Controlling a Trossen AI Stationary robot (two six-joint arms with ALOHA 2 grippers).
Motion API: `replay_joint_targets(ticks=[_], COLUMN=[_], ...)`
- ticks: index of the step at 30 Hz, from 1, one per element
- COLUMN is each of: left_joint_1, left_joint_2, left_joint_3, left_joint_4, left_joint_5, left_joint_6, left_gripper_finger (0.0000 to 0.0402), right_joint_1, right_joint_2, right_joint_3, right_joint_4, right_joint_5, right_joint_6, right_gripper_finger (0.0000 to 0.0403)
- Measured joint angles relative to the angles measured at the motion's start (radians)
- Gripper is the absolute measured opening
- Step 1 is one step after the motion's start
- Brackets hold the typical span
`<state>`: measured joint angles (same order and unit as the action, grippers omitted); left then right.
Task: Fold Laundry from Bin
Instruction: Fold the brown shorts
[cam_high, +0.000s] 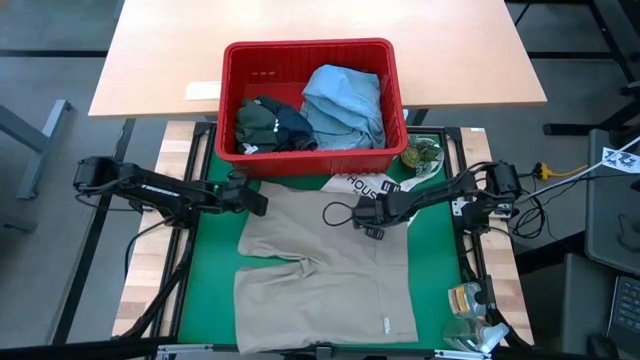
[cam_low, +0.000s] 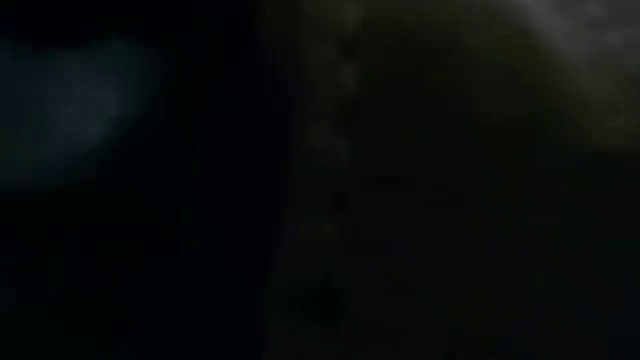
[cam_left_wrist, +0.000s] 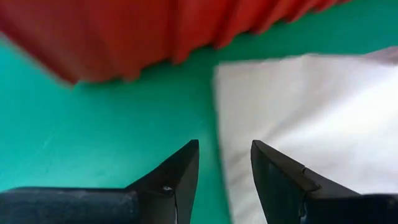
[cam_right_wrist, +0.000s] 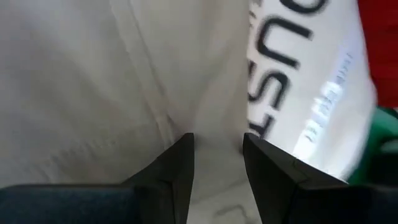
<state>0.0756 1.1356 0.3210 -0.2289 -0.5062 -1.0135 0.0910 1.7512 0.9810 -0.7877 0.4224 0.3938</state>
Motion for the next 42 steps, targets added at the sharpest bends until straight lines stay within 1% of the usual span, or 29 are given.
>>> replay_joint_targets(ticks=[2, 7, 13, 18, 21, 24, 27, 32, 34, 37, 39, 42], left_joint_1=[-0.005, -0.04, -0.118, -0.237, -0.333, -0.431, -0.528, -0.688, -0.743, -0.811, -0.841, -0.871], left_joint_2=[-0.027, -0.101, -0.152, -0.144, -0.14, -0.141, -0.141, -0.123, -0.097, -0.04, 0.009, 0.084], left_joint_3=[0.0, 0.001, 0.001, 0.001, 0.001, 0.001, 0.001, 0.011, 0.052, 0.138, 0.21, 0.326], left_joint_4=[0.035, 0.157, 0.258, 0.355, 0.412, 0.473, 0.536, 0.615, 0.613, 0.604, 0.582, 0.484], left_joint_5=[0.015, 0.101, 0.169, 0.235, 0.235, 0.209, 0.16, 0.029, -0.019, -0.069, -0.08, -0.08], left_joint_6=[0.048, 0.128, 0.188, 0.199, 0.198, 0.197, 0.205, 0.236, 0.251, 0.307, 0.352, 0.392], left_gripper_finger=[0.0141, 0.0141, 0.0141, 0.0141, 0.0141, 0.0141, 0.0141, 0.0141, 0.0139, 0.0129, 0.0121, 0.0108], right_joint_1=[0.0, 0.014, 0.088, 0.191, 0.26, 0.322, 0.377, 0.452, 0.477, 0.509, 0.527, 0.551], right_joint_2=[-0.01, -0.019, -0.02, -0.021, -0.021, -0.021, -0.022, -0.022, -0.022, -0.022, -0.022, -0.022], right_joint_3=[0.035, 0.119, 0.202, 0.255, 0.28, 0.297, 0.298, 0.298, 0.298, 0.298, 0.298, 0.298], right_joint_4=[-0.048, -0.106, -0.112, -0.113, -0.111, -0.112, -0.096, -0.094, -0.094, -0.094, -0.094, -0.093], right_joint_5=[-0.013, -0.076, -0.077, -0.077, -0.102, -0.167, -0.242, -0.349, -0.38, -0.413, -0.433, -0.45], right_joint_6=[0.0, -0.005, -0.036, -0.036, -0.036, -0.031, -0.025, -0.024, -0.007, 0.061, 0.116, 0.19], right_gripper_finger=[0.014, 0.014, 0.014, 0.014, 0.014, 0.014, 0.014, 0.014, 0.014, 0.014, 0.014, 0.014])
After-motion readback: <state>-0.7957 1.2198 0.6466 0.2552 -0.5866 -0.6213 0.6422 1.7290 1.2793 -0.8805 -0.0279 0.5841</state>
